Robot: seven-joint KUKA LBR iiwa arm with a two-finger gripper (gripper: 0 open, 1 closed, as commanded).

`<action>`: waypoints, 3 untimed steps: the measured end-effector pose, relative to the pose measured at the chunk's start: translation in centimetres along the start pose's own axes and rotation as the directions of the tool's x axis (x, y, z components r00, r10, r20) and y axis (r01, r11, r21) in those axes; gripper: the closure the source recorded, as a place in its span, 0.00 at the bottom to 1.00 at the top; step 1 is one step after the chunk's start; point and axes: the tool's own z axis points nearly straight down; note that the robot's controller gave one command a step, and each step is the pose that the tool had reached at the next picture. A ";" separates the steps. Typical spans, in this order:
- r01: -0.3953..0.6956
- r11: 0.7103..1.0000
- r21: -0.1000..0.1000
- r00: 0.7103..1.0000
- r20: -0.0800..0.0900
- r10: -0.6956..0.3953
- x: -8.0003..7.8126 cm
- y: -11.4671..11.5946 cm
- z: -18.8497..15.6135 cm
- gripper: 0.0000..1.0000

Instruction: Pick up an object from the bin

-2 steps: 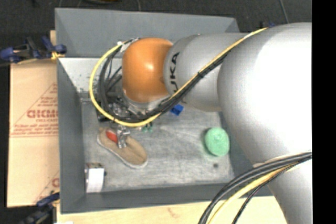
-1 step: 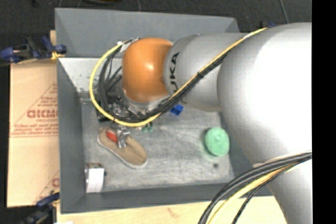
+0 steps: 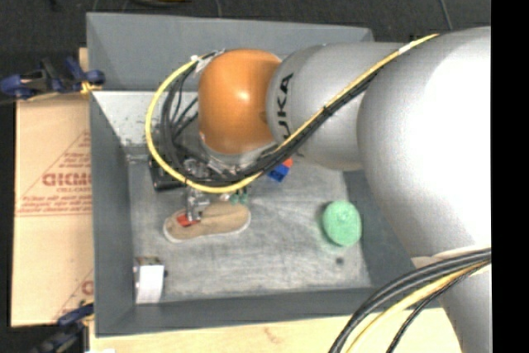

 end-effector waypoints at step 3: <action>-0.014 1.000 0.000 1.000 -0.001 0.014 1.0 -1.3 -6.8 1.00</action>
Offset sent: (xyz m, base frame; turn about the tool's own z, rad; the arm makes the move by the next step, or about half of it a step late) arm -0.0085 -0.0150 0.0669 0.0074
